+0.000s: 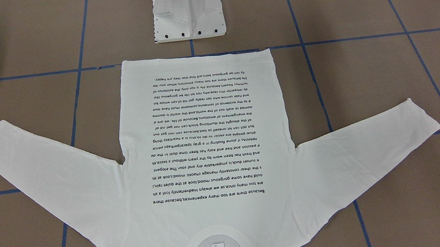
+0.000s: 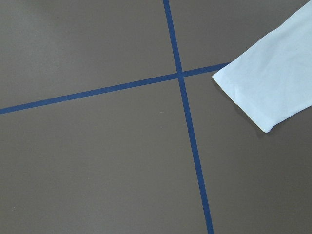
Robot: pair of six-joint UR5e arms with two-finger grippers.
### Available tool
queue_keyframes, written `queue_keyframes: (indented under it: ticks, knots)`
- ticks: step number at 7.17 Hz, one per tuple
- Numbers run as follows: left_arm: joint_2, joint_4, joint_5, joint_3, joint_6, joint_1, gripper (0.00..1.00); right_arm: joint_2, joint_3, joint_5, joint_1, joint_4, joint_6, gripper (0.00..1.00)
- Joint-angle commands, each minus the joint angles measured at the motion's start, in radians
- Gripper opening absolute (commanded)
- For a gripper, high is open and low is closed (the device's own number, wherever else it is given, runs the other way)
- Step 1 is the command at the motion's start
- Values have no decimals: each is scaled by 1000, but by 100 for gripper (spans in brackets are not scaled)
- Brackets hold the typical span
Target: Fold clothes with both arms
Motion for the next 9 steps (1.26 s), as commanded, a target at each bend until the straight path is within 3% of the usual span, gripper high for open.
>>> queue_keyframes:
  ticks: [1,2,3,5,6,8,9]
  knots:
    - [-1,-26,0,-2,2,0,100,0,0,0,0,0,0,100]
    - [1,-31,-2,-16,2,0,100,3,9,0,0,0,0,100]
    - [8,-25,-2,-95,0,0,100,5,31,-3,0,55,3,100]
    - [-14,-44,2,-162,0,5,100,55,10,-11,0,289,20,100]
    - [-16,-104,0,-162,-2,5,100,78,-44,6,0,296,111,100]
    - [-21,-393,5,-125,-14,2,100,67,-56,146,0,310,164,100]
    - [-24,-406,0,-108,-11,2,100,70,-51,159,0,333,213,100]
